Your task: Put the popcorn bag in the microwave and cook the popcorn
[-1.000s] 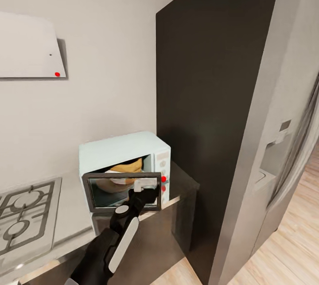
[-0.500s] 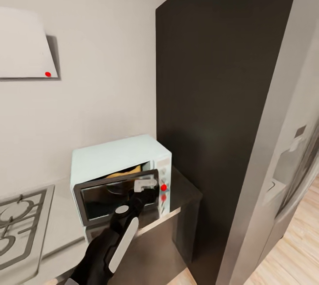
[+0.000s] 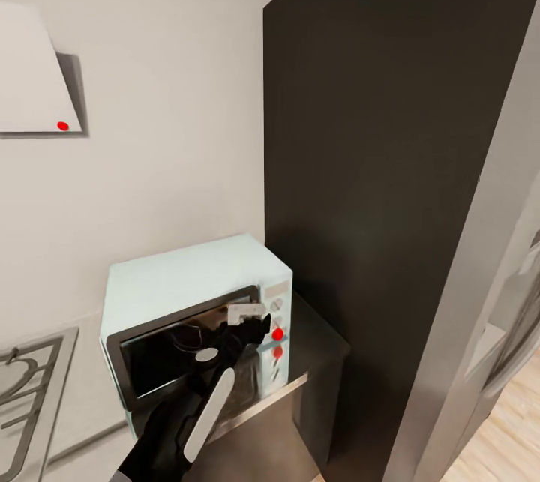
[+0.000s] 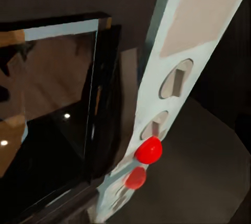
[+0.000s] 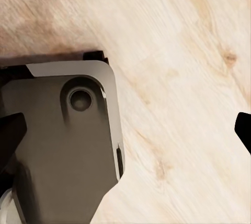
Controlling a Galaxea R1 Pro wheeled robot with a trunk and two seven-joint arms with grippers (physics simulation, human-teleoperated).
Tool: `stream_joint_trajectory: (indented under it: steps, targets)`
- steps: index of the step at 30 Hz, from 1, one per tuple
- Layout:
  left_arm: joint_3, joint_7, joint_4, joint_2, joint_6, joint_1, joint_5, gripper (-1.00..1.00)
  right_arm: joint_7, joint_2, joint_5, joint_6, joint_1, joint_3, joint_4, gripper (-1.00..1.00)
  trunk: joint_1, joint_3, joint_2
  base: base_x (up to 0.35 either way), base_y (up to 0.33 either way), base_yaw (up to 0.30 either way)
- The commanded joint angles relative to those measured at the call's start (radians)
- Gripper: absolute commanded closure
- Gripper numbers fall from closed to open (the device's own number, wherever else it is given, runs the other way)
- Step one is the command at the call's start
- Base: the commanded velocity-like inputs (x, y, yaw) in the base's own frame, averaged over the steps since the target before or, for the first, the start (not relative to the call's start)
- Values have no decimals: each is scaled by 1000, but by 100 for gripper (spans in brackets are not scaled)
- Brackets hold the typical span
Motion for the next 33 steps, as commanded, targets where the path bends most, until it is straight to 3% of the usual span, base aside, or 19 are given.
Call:
stream_joint_trajectory:
  steps: [1,5,10,14,17,22,27,29,30,33]
  targets:
    - [8,15,-2,1,4,-2,0,-100,2,-1,9,2,-1,-8,1,-100,1,0,1,201,0,0]
    - [6,15,-10,1,5,-2,2,-100,2,-1,9,2,-1,-8,1,-100,1,0,1,139,0,0]
    - [1,21,-26,-2,5,-2,2,-100,2,-1,9,2,-1,-8,1,-100,1,0,1,-249,0,0]
    - [-4,106,-30,-5,6,-2,4,-100,2,0,9,3,-1,-8,1,-100,1,0,1,-342,0,0]
    - [-8,123,-30,-8,6,-2,5,-100,2,-1,9,3,-1,-8,1,-100,1,0,1,-346,0,0]
    - [-90,126,-30,-9,7,-2,5,-100,1,-2,13,5,-1,-5,0,-100,1,0,1,-346,0,0]
    - [-108,126,-31,-12,9,-2,11,-100,1,2,15,4,-1,-4,-2,-100,1,0,1,-346,0,0]
    - [-133,125,-28,-14,14,-1,43,-100,1,3,15,3,-1,-5,-2,-100,1,0,1,-346,0,0]
    - [-202,126,-18,-10,21,-1,83,-100,1,4,17,6,-1,-4,-2,-100,1,0,1,-346,0,0]
    - [-214,126,-4,-9,34,-1,165,-100,1,4,32,4,-1,-4,-2,-100,1,0,1,-346,0,0]
